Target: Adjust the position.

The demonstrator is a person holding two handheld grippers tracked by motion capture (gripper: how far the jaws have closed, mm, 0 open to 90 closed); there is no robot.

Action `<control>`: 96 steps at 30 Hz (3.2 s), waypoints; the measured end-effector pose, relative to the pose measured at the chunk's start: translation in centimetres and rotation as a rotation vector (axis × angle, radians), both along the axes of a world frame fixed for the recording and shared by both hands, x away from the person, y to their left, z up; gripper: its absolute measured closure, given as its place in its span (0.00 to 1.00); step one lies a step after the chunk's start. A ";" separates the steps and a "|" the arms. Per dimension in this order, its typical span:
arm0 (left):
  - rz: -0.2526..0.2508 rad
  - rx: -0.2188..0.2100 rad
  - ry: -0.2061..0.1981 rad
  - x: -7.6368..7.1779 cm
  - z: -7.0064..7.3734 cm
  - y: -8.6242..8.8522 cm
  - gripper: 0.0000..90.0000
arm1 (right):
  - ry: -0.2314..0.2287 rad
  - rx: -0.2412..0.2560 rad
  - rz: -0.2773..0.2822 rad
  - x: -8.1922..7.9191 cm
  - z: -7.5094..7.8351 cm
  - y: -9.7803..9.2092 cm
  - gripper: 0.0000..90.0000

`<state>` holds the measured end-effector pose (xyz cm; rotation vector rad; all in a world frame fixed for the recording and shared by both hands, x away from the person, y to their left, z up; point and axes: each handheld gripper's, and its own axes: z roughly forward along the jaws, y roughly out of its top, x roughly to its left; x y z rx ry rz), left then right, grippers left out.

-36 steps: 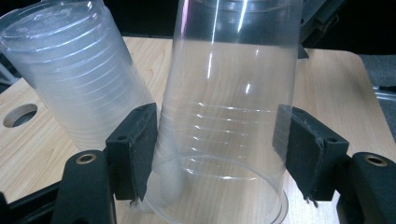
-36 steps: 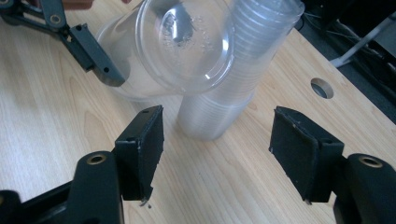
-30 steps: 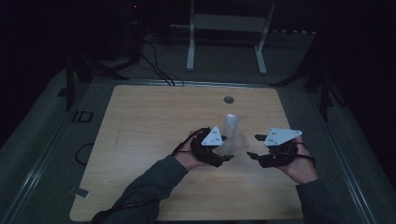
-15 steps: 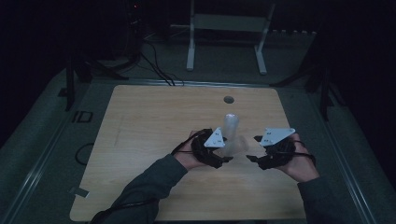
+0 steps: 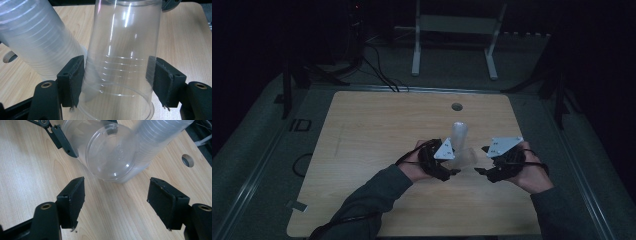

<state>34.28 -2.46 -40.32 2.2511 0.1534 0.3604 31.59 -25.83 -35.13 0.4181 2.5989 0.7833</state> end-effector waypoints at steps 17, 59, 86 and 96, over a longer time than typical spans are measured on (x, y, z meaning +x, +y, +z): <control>-0.002 0.063 -0.013 -0.1 -0.3 -0.5 0.36 | 0.018 -0.046 0.032 0.1 0.2 0.6 0.33; -0.087 0.129 -0.028 -1.1 -0.4 -1.8 0.35 | 0.113 -0.193 0.144 0.5 -1.2 3.4 0.43; -0.008 -0.047 -0.027 -0.9 2.1 0.6 0.22 | 0.069 -0.073 0.026 -0.1 -1.9 -0.3 0.46; 0.016 -0.077 0.002 -0.7 2.0 2.1 0.24 | 0.054 0.021 -0.026 -0.5 -2.1 -2.3 0.46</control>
